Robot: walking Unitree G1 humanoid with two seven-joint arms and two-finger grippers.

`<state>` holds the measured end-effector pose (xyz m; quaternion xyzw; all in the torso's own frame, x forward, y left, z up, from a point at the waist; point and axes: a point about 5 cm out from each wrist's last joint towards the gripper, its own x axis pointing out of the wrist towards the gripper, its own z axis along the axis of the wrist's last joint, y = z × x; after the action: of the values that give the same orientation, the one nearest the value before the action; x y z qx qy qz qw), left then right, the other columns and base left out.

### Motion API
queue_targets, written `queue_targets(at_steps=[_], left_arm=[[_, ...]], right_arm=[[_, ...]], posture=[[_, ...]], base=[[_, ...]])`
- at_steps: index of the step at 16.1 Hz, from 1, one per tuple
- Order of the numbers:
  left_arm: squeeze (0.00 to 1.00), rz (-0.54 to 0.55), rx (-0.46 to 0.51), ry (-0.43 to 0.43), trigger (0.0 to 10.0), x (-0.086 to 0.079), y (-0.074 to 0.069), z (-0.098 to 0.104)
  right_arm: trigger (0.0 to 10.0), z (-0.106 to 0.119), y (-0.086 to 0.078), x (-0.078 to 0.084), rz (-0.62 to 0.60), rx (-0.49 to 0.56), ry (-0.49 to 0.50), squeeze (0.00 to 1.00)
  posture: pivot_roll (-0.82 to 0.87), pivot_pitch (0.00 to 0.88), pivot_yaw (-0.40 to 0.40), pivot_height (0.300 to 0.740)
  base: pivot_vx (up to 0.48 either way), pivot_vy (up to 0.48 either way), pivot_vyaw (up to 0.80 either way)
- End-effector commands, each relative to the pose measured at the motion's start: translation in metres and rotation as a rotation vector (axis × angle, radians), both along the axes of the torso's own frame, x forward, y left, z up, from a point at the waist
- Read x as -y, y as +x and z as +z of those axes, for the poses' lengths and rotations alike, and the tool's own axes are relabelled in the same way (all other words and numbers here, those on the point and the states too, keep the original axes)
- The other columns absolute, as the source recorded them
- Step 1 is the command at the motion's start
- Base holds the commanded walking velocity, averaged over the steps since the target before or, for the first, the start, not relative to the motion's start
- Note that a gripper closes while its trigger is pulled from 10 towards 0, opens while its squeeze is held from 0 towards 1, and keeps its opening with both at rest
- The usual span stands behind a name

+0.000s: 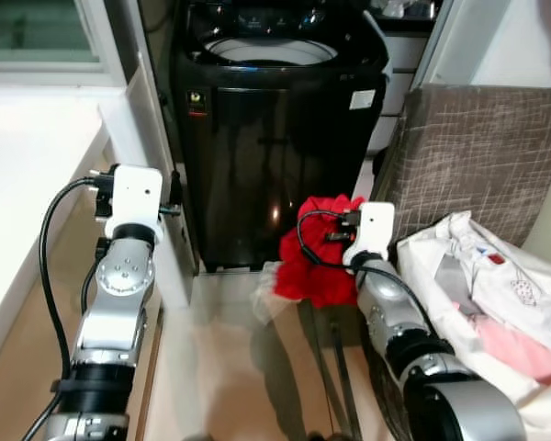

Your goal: Clothes washing

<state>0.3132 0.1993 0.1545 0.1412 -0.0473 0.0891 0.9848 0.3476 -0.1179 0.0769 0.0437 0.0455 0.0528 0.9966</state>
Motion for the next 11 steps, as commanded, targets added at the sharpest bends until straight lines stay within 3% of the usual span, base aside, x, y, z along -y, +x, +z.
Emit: queue_targets(at_steps=[1, 4, 8, 11], left_arm=[[0.00, 0.029, -0.024, -0.031, 10.0, -0.001, -0.001, -0.007], [0.00, 0.010, -0.035, -0.025, 10.0, 0.008, 0.003, -0.010], [0.00, 0.044, -0.014, -0.018, 10.0, 0.005, 0.000, -0.008], [0.00, 0.052, -0.012, -0.020, 10.0, 0.005, -0.002, -0.010]], right_arm=[[10.0, 0.044, 0.020, 0.006, -0.008, 0.174, -0.039, 0.00], [10.0, 0.071, 0.033, 0.013, -0.026, 0.242, -0.043, 0.00], [10.0, 0.066, 0.032, 0.011, -0.012, 0.222, -0.046, 0.00], [10.0, 0.066, 0.032, 0.004, 0.025, 0.221, -0.064, 0.00]], posture=[[0.04, 0.000, -0.043, 0.740], [0.04, 0.000, -0.057, 0.740], [0.06, 0.000, -0.067, 0.740], [0.07, 0.000, -0.076, 0.740]], base=[[0.458, 0.000, 0.00], [0.454, 0.000, 0.00], [0.446, 0.000, 0.00], [0.442, 0.000, 0.62]])
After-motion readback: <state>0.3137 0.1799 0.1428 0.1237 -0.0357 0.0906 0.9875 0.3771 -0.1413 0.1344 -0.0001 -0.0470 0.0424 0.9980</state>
